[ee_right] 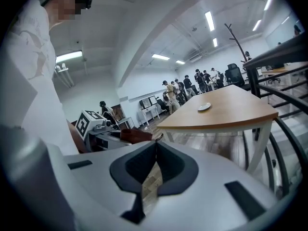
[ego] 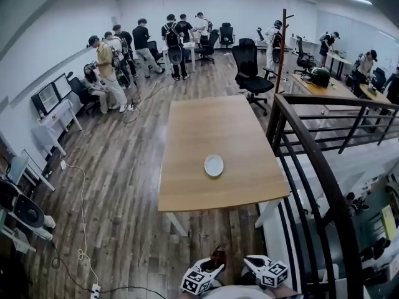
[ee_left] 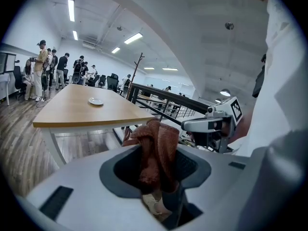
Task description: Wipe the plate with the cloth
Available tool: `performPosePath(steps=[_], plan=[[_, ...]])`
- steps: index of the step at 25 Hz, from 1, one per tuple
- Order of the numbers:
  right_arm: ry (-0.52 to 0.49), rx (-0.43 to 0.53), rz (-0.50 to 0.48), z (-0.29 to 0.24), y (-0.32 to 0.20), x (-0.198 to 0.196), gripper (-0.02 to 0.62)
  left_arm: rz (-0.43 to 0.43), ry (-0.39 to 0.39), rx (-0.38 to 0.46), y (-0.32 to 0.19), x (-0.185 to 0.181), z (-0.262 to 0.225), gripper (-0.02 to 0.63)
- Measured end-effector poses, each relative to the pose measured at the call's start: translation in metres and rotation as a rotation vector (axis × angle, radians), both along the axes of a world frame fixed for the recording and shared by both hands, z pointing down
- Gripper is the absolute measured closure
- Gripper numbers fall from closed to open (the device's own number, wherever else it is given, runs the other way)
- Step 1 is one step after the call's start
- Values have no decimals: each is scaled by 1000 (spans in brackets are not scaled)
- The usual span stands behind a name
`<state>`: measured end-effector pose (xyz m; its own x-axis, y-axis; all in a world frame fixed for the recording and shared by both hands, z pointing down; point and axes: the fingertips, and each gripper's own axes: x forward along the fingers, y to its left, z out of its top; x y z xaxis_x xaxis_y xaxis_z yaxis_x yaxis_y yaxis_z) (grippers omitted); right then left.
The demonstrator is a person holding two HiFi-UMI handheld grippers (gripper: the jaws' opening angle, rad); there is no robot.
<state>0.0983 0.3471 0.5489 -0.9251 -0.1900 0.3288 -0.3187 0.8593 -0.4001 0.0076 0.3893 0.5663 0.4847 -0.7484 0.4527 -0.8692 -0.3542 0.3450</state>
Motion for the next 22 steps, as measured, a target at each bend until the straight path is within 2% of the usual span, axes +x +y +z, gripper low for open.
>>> performPosePath(steps=[6, 12, 18, 22], plan=[[35, -13, -8, 9, -8, 9, 581, -8, 1, -7, -11, 6, 4, 436], [16, -24, -18, 10, -52, 9, 581, 1, -37, -36, -42, 14, 4, 437], [-4, -1, -60, -2, -112, 18, 581, -21, -40, -15, -104, 32, -21, 436], [-35, 19, -109, -11, -145, 14, 581, -46, -71, 4, -144, 36, -30, 436]])
